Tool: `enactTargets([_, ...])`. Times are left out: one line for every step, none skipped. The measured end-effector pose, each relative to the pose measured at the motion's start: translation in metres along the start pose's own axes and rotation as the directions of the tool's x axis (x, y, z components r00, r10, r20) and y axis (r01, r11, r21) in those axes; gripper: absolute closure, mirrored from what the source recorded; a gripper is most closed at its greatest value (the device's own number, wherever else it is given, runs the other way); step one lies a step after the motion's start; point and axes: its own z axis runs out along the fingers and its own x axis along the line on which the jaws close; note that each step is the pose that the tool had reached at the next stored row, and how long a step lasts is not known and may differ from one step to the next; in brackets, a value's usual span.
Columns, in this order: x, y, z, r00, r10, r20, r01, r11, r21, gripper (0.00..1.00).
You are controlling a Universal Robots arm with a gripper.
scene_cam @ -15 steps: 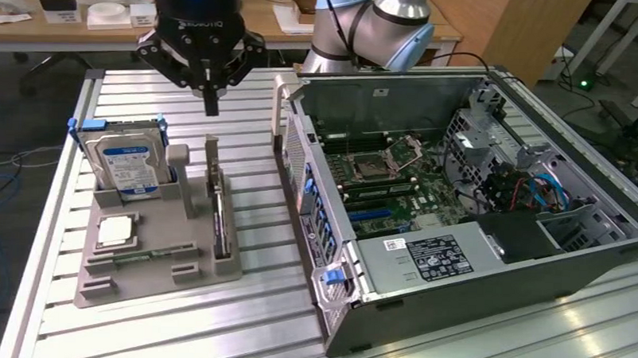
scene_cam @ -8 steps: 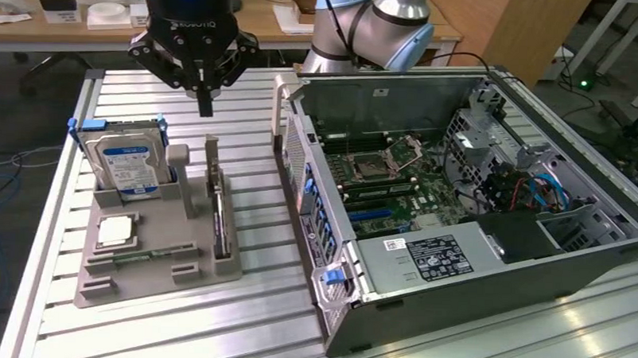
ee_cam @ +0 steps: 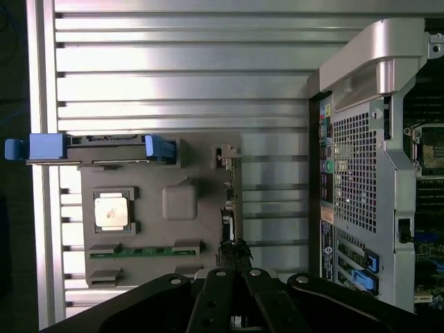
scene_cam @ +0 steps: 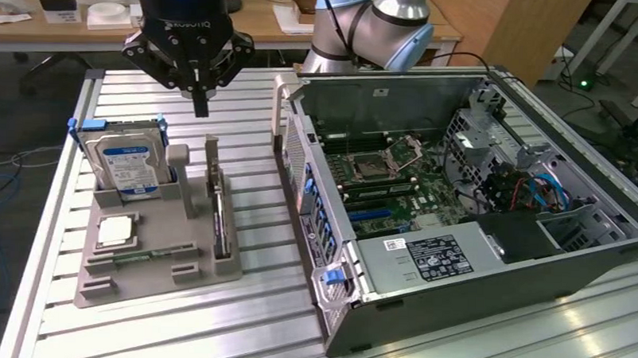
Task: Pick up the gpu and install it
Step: 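Pick up the gpu and move the gpu toward the slot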
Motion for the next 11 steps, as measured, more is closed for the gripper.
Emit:
enactTargets([0.0,0.0,0.0,1.0,0.0,0.0,0.0,1.0,-0.0001,0.89])
enactTargets([0.0,0.0,0.0,1.0,0.0,0.0,0.0,1.0,0.0,0.89])
enactTargets([0.0,0.0,0.0,1.0,0.0,0.0,0.0,1.0,0.0,0.89])
enactTargets([0.0,0.0,0.0,1.0,0.0,0.0,0.0,1.0,0.0,0.89])
enactTargets([0.0,0.0,0.0,1.0,0.0,0.0,0.0,1.0,0.0,0.89])
enactTargets([0.0,0.0,0.0,1.0,0.0,0.0,0.0,1.0,0.0,0.89])
enactTargets([0.0,0.0,0.0,1.0,0.0,0.0,0.0,1.0,0.0,0.89])
enactTargets([0.0,0.0,0.0,1.0,0.0,0.0,0.0,1.0,0.0,0.89])
enactTargets([0.0,0.0,0.0,1.0,0.0,0.0,0.0,1.0,0.0,0.89])
enactTargets([0.0,0.0,0.0,1.0,0.0,0.0,0.0,1.0,0.0,0.89])
enactTargets([0.0,0.0,0.0,1.0,0.0,0.0,0.0,1.0,0.0,0.89])
